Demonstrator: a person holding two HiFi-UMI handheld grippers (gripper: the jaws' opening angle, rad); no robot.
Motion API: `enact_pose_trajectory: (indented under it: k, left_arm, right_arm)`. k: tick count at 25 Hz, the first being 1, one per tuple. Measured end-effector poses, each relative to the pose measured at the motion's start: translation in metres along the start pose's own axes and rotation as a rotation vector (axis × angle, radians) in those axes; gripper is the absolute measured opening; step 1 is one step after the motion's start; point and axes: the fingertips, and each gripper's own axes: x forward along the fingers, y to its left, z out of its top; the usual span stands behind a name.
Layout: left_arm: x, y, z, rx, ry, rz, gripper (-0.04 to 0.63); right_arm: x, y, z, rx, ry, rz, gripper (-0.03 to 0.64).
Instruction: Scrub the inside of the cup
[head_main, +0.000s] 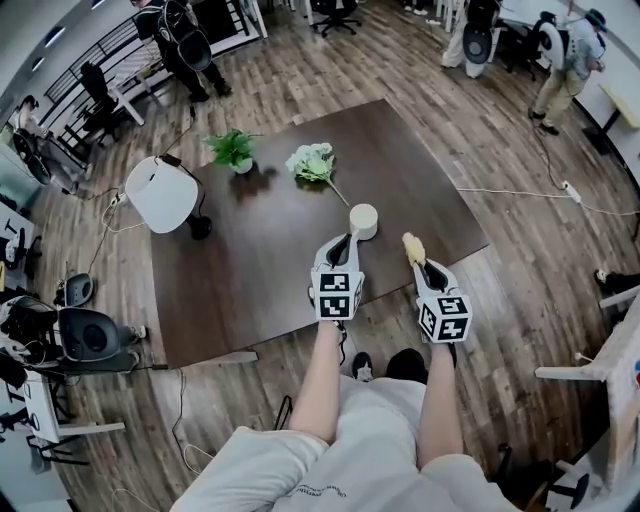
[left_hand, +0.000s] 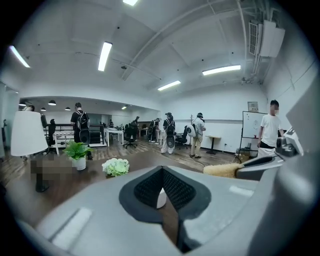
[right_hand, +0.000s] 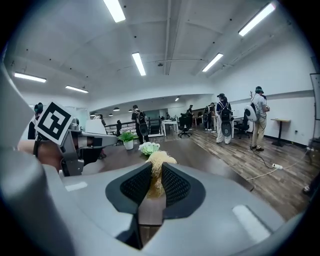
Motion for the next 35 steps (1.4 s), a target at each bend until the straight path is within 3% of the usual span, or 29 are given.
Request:
enact_pose_trajectory:
  k: [7,13,21,26,31,35]
  left_arm:
    - [0.02,0.017,-0.018,-0.022,0.055,0.028,0.0]
    - [0.05,0.037,-0.029,-0.081,0.04,0.042,0.0]
    - [0.094,0.033,-0.067,-0.016,0.079,0.068,0.0]
    - [0.116,0.041,-0.086,-0.014,0.1,0.087,0.0]
    - [0.125,0.032,-0.114,-0.026,0.144,0.076,0.051]
    - [0.13,0.028,-0.12,-0.044,0.137,0.093,0.086]
  right_arm:
    - [0.038,0.001,0.007,-0.023,0.033,0.066,0.086]
    - [0.087,-0.004,0.012,-0.068,0.114,0.145,0.086]
    - [0.138,-0.005,0.026,-0.205,0.391,0.357,0.084]
    - [0.166,-0.003,0.042,-0.264,0.513,0.477,0.084]
    - [0.19,0.003,0.044,-0.354,0.608,0.597,0.084]
    - [0.201,0.011,0.038,-0.491,0.682,0.742,0.084]
